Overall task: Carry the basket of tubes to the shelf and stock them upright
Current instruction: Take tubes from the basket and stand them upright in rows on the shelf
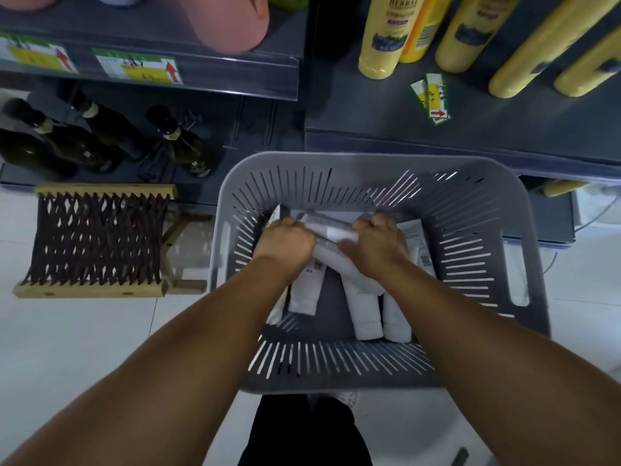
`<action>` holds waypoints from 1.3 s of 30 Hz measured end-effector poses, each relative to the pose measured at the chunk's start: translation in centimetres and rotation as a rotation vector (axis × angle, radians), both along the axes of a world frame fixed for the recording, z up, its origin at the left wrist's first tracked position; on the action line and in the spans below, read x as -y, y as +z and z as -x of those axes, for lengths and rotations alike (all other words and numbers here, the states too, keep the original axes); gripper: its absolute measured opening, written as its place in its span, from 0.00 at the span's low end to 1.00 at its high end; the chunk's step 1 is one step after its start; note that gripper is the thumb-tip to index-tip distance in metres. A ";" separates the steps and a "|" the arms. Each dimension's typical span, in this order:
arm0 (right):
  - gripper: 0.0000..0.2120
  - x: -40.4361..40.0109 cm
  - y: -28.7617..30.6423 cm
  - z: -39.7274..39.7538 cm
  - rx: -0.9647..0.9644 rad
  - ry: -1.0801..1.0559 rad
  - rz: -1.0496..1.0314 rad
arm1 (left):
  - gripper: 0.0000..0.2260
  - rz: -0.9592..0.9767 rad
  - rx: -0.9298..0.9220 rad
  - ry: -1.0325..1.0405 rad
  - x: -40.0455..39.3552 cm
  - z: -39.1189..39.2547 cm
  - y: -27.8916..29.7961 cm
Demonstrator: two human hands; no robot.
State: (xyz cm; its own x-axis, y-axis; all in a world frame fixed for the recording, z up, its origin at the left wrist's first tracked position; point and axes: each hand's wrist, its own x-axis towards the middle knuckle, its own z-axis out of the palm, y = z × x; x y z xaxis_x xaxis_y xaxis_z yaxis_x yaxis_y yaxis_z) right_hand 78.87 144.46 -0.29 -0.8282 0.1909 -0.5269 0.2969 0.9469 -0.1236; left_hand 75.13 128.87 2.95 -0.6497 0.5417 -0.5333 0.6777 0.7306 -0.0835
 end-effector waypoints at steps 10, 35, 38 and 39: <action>0.32 -0.6 0.7 -0.5 0.117 0.112 0.054 | 0.21 -0.076 0.219 0.300 1.2 -3.7 4.4; 0.20 -2.6 11.1 -5.5 -0.259 -0.768 0.909 | 0.04 -0.574 0.203 0.481 -0.8 -4.8 8.9; 0.16 -2.6 15.0 -5.7 -0.343 -0.752 0.899 | 0.07 -0.634 0.177 0.478 -0.4 -3.6 13.1; 0.15 -2.7 16.4 -5.7 -0.376 -0.760 0.886 | 0.07 -0.650 0.154 0.460 -0.3 -3.2 14.7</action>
State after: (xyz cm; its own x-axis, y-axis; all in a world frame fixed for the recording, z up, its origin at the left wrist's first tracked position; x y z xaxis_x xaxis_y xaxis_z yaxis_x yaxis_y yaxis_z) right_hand 84.59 147.12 16.10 -0.7909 0.3886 -0.4728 0.5441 0.0931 -0.8338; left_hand 78.28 129.12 17.66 -0.8278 0.4705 -0.3057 0.2667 0.8093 0.5234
